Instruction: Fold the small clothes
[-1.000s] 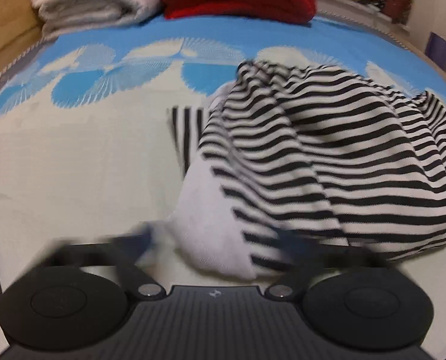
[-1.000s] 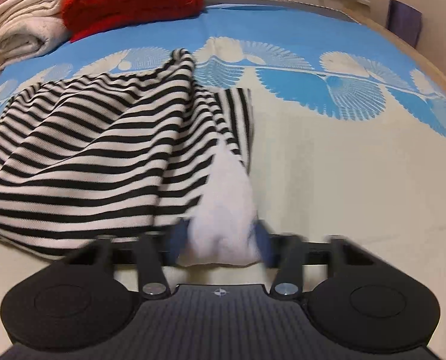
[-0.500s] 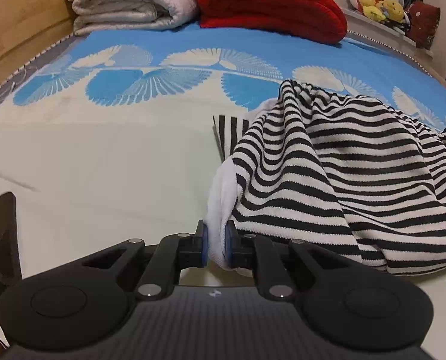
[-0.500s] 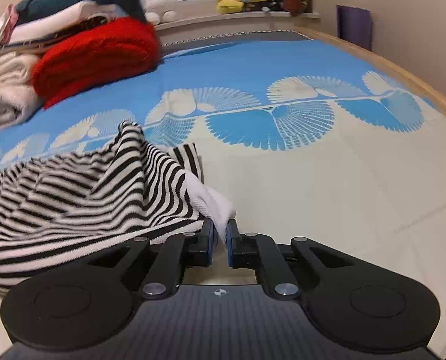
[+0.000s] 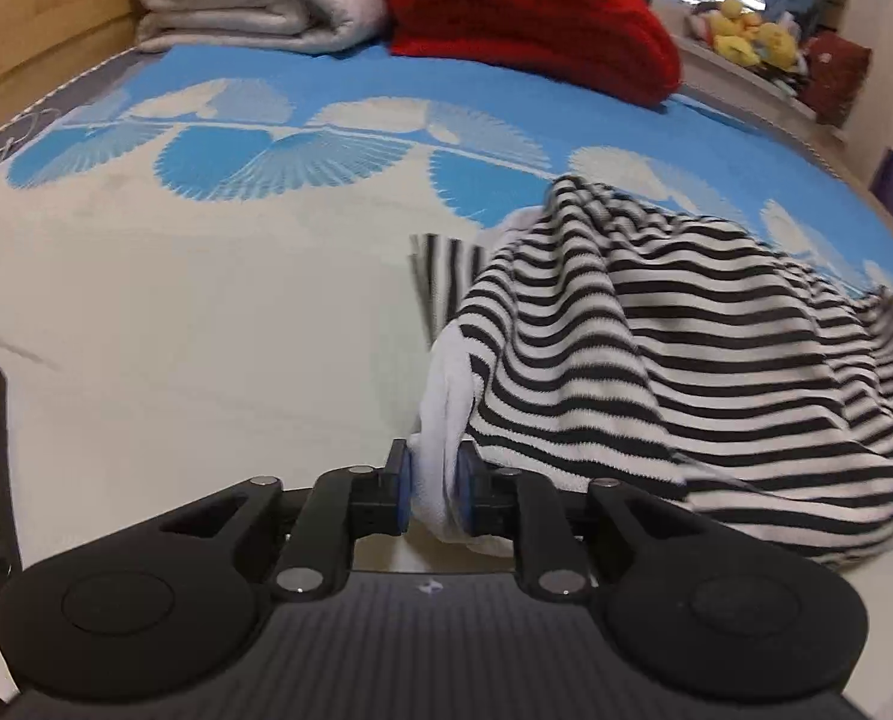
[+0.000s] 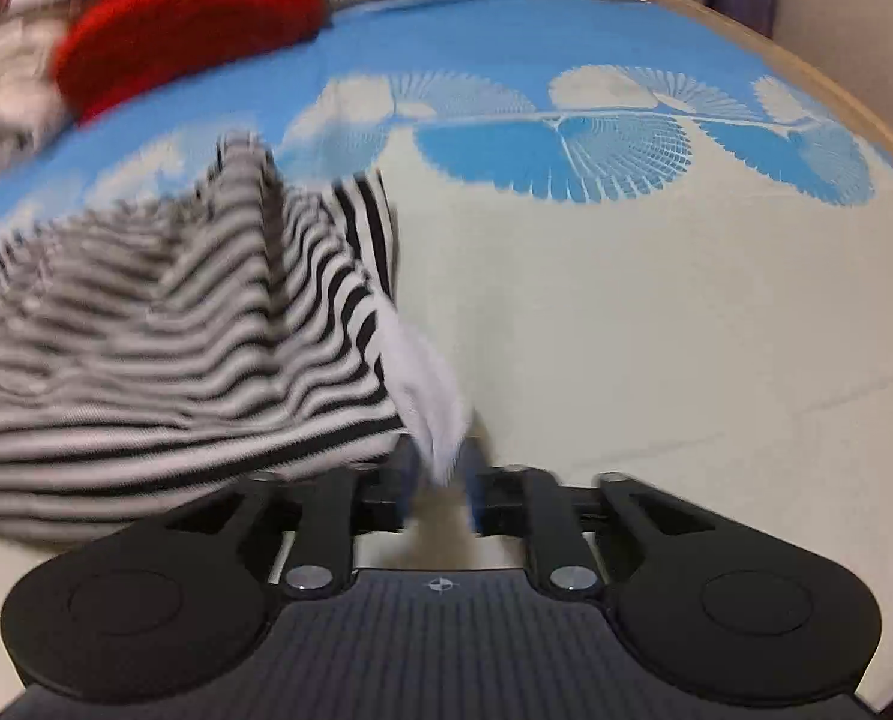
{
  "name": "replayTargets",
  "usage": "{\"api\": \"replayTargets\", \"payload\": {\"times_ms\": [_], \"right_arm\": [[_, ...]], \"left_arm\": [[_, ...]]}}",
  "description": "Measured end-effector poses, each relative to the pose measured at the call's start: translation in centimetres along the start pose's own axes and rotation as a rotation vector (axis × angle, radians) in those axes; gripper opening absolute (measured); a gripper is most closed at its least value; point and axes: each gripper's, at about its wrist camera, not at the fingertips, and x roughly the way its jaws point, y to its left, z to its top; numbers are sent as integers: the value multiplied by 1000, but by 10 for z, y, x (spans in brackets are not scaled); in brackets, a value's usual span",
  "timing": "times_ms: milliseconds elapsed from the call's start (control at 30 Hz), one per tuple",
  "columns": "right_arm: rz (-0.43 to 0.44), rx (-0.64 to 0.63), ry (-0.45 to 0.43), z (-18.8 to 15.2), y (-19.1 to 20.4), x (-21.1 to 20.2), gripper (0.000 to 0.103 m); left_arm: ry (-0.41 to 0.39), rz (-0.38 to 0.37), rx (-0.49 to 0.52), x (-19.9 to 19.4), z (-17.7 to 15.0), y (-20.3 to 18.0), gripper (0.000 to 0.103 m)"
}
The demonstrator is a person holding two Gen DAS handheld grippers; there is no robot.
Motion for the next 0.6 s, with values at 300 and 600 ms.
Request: {"api": "replayTargets", "payload": {"times_ms": [300,600], "right_arm": [[-1,-31,-304,12,17,-28,82],[-104,-84,-131,29,42,26,2]], "left_arm": [[-64,-45,16,-6,10,-18,79],[47,90,107,23,2,-24,7]]}}
